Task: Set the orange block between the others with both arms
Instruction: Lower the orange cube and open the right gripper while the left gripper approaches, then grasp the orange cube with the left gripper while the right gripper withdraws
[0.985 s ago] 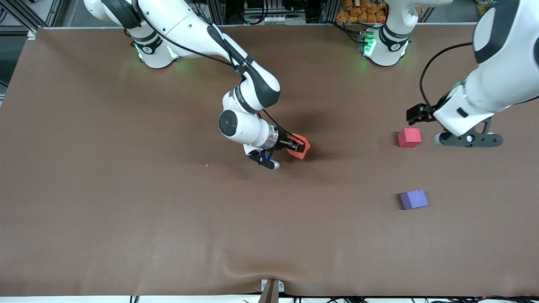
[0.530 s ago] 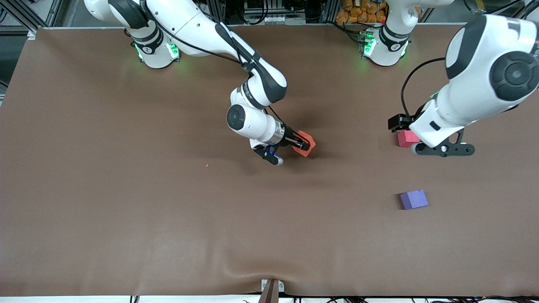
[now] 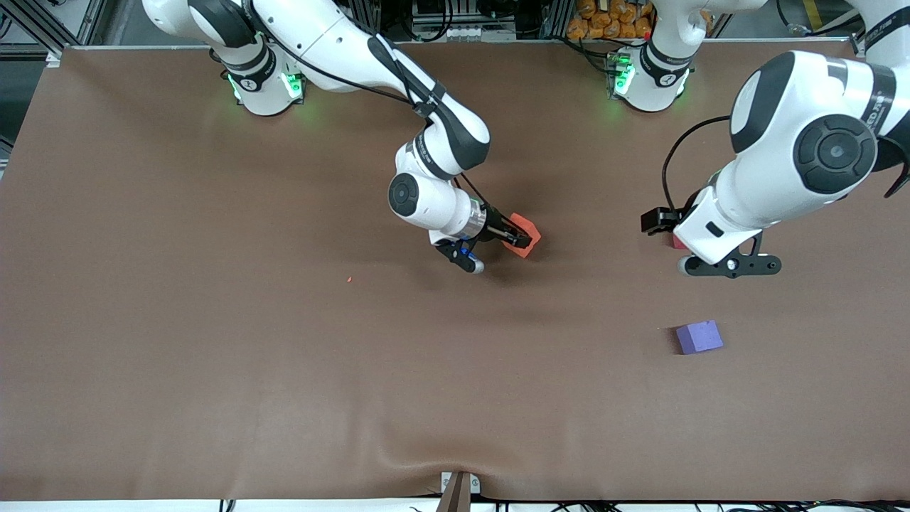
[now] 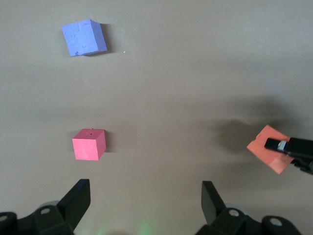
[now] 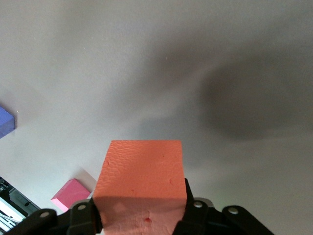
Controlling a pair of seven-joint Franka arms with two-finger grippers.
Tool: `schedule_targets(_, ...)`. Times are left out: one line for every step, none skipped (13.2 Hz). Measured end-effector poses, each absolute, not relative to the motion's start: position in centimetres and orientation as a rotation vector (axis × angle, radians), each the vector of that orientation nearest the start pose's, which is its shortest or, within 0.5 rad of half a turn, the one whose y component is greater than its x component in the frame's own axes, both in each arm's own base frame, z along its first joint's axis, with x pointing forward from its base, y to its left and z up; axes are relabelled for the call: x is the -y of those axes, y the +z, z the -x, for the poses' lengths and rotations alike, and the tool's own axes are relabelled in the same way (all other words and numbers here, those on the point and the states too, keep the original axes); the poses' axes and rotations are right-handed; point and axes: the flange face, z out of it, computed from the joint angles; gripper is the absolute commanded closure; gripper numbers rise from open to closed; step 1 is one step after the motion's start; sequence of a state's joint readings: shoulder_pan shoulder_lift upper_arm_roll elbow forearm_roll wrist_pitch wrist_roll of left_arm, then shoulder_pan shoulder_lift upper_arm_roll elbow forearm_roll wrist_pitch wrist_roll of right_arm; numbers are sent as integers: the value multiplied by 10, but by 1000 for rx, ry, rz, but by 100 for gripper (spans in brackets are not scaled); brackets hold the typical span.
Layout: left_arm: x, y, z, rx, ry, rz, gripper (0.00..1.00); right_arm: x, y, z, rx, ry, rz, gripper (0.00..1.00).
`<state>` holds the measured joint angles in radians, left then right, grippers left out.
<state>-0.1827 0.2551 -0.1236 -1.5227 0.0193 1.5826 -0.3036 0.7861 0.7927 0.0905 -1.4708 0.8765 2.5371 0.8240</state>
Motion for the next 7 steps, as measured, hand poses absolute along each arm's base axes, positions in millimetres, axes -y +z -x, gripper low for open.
schedule_targets(180, 495, -593, 2, 292, 3081, 0, -557, 233, -491, -811, 421, 2370, 15)
schedule_targets(183, 491, -594, 3, 294, 3080, 0, -557, 233, -491, -811, 421, 2370, 1)
schedule_targets(185, 487, -595, 2, 292, 3081, 0, -556, 233, -492, -812, 419, 2370, 0)
schedule_targets(186, 484, -597, 2, 291, 3082, 0, -556, 233, -492, -811, 418, 2371, 0)
schedule_targets(186, 481, -598, 8, 289, 3083, 0, -556, 233, -493, -811, 417, 2371, 0)
schedule_targets(186, 478, -600, 24, 286, 3084, 0, -555, 233, -493, -811, 416, 2371, 0)
schedule_targets(187, 475, -602, 32, 282, 3085, 0, -555, 233, -494, -813, 413, 2370, 0)
